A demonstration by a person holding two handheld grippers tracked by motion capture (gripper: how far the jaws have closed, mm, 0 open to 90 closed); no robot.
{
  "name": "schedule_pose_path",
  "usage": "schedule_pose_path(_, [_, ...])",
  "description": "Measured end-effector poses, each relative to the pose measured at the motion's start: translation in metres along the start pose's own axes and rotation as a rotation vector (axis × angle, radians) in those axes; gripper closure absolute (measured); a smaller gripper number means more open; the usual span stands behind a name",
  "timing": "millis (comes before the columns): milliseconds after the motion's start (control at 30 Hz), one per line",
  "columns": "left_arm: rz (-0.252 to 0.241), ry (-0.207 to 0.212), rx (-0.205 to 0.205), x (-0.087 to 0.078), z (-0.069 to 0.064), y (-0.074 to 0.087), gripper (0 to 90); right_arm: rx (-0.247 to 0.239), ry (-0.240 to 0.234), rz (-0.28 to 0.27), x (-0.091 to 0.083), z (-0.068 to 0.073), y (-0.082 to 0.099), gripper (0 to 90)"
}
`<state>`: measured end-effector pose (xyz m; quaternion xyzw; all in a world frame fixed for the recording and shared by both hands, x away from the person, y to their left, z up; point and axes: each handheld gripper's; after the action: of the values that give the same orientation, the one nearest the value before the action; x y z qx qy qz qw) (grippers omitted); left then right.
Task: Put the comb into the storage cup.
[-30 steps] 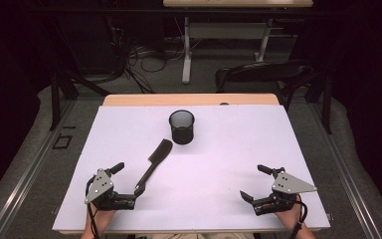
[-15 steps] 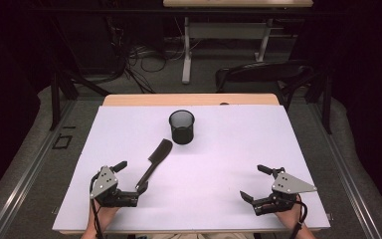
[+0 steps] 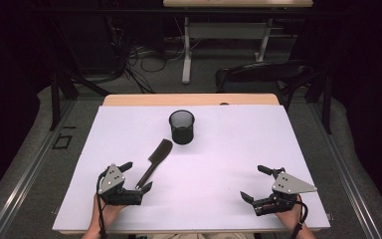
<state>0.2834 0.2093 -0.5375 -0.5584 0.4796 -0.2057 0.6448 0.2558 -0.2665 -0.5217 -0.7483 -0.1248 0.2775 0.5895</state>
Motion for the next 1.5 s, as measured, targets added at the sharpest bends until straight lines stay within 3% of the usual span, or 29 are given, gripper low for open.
schedule_pose_path(100, [0.021, 0.013, 0.004, 0.002, 0.001, 0.0, 16.5, 0.0, 0.0, -0.003, 0.0, 0.001, 0.0, 0.0])
schedule_pose_path(167, [0.038, 0.019, 0.002, 0.004, 0.002, 0.0, 17.3, 0.002, 0.0, 0.0, 0.0, 0.001, 0.0, 0.0])
schedule_pose_path(400, [0.095, 0.022, -0.007, 0.008, 0.005, 0.002, 36.4, 0.005, -0.001, 0.001, 0.001, 0.0, 0.001, 0.0])
schedule_pose_path(433, [0.101, 0.02, -0.016, 0.009, 0.005, 0.002, 37.9, 0.006, -0.001, 0.002, 0.001, 0.0, 0.001, 0.0])
schedule_pose_path(467, [0.14, 0.016, -0.021, 0.011, 0.007, 0.002, 45.5, 0.004, -0.002, 0.002, 0.001, 0.0, 0.001, 0.0])
schedule_pose_path(567, [0.153, 0.017, -0.038, 0.012, 0.007, 0.003, 49.1, 0.0, 0.0, 0.005, 0.001, 0.001, 0.001, 0.0])
schedule_pose_path(767, [0.2, 0.014, -0.052, 0.014, 0.008, 0.004, 77.8, -0.001, 0.003, 0.012, 0.0, 0.0, 0.001, 0.0])
schedule_pose_path(800, [0.21, 0.008, -0.058, 0.014, 0.008, 0.004, 77.8, 0.0, 0.002, 0.012, 0.0, 0.001, 0.001, 0.0])
schedule_pose_path(900, [0.234, 0.004, -0.065, 0.014, 0.007, 0.004, 90.0, -0.006, 0.002, 0.015, 0.0, 0.001, 0.001, 0.0])
schedule_pose_path(1233, [0.303, 0.03, -0.1, 0.019, 0.006, 0.004, 90.0, -0.012, 0.003, 0.016, 0.0, 0.001, 0.001, 0.0])
schedule_pose_path(1500, [0.336, 0.022, -0.113, 0.019, 0.008, 0.005, 90.0, -0.014, 0.002, 0.011, 0.0, 0.001, 0.001, 0.0])
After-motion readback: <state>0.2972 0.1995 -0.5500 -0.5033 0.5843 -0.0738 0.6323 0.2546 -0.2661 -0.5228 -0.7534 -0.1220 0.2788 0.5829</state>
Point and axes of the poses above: each handheld gripper's, and its own axes: x roughly forward along the jaws, y roughly out of its underside, z roughly to its left, and after that the axes turned 15 degrees about y, right-handed
